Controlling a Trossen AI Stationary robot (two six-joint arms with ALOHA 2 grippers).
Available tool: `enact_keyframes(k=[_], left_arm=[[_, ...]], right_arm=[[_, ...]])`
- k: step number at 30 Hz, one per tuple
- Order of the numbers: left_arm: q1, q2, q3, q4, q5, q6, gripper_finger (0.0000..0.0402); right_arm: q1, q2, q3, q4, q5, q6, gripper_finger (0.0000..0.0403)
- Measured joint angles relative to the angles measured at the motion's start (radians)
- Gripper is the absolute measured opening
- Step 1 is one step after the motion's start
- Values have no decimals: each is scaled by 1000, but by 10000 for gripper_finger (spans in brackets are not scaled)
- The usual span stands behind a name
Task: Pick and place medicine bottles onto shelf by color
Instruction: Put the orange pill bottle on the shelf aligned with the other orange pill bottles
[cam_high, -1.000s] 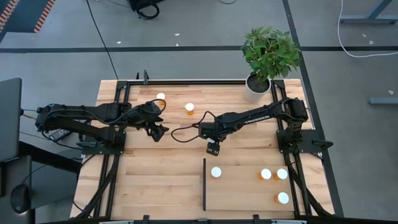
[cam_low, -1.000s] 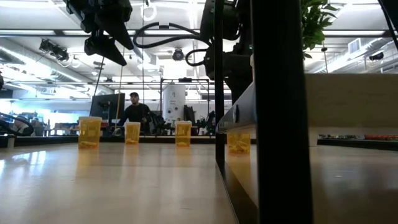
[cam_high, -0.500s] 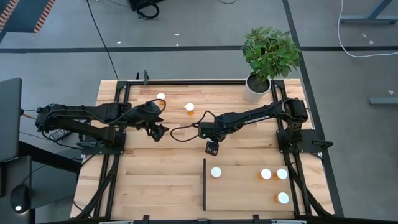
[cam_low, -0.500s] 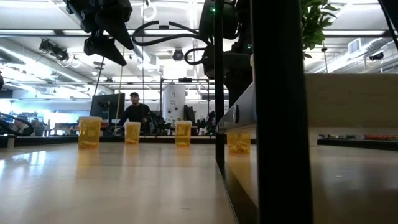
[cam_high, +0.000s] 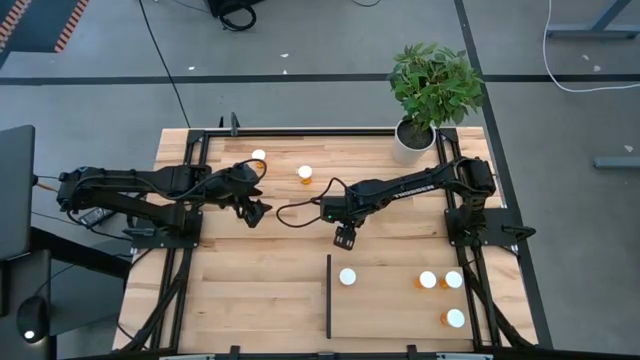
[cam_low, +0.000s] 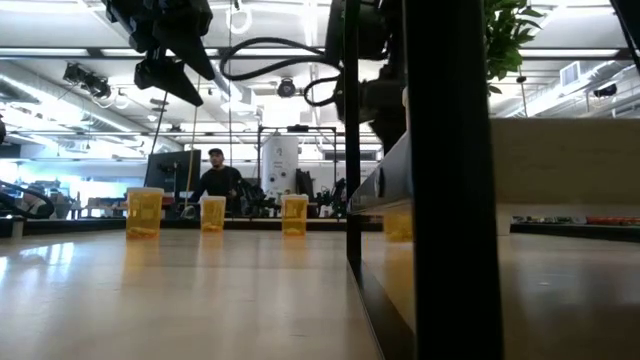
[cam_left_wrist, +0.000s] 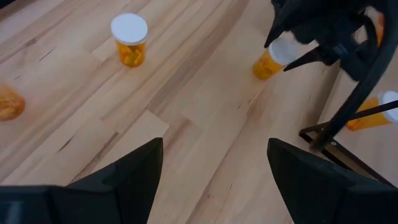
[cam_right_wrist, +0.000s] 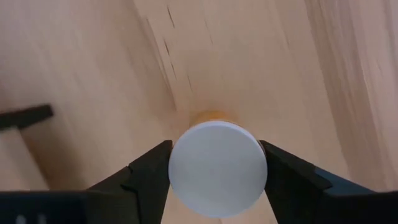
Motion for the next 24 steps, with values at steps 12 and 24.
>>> enact_keyframes(k=[12,24], left_arm=[[0,0,0,-5,-4,0,293],[0,0,0,-4,-34,1,293]], right_arm=[[48,-228,6,-188,6,139,230],[303,-326,6,-315,118,410,232]])
